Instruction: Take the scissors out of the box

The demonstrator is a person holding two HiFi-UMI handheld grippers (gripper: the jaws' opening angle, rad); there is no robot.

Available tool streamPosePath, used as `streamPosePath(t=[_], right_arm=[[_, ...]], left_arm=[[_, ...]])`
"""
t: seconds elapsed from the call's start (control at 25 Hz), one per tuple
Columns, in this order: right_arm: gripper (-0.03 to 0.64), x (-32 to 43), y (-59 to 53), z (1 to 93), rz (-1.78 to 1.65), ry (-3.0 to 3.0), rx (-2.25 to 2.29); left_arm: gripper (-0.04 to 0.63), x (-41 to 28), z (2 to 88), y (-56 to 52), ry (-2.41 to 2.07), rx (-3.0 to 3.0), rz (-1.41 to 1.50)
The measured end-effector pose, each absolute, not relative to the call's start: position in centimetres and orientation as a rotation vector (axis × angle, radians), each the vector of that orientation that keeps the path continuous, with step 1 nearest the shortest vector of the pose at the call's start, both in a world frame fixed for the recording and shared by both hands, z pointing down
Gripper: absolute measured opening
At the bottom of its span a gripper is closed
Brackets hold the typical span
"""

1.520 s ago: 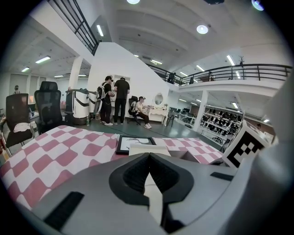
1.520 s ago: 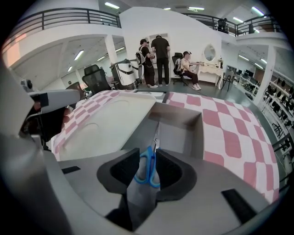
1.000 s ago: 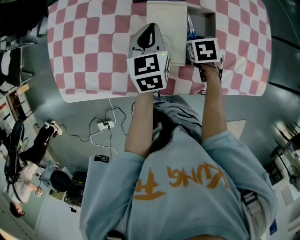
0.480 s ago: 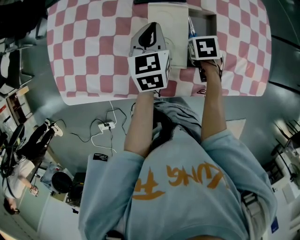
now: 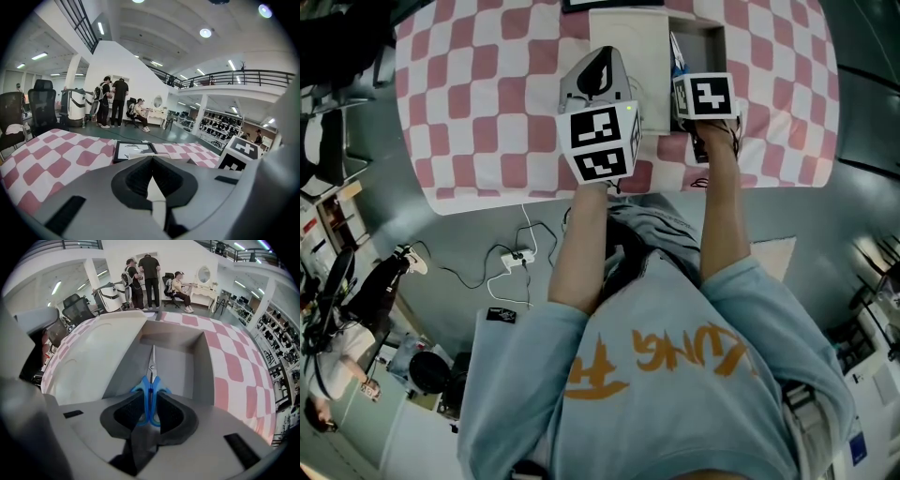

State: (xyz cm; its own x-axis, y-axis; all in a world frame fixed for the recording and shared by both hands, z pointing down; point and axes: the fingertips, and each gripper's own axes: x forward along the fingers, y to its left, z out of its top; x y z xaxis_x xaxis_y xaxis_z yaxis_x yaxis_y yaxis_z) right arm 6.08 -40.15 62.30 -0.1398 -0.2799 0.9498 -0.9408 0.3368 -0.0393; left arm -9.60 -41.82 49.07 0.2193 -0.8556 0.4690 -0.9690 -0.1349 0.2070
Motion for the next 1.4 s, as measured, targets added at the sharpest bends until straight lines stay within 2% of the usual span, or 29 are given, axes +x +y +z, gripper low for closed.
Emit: streamPosePath(t=[0.72, 1.4], right_arm=[[0.084, 7.5, -39.0, 56.1, 0.797, -1.854, 1.248], [0.084, 8.3, -36.3, 45.8, 0.688, -2.208, 1.327]], left_arm=[[0.017, -7.7, 46.6, -37.8, -1.722, 2.060, 0.279], [0.017, -5.5, 41.7, -33.2, -1.796, 2.113, 0.168]])
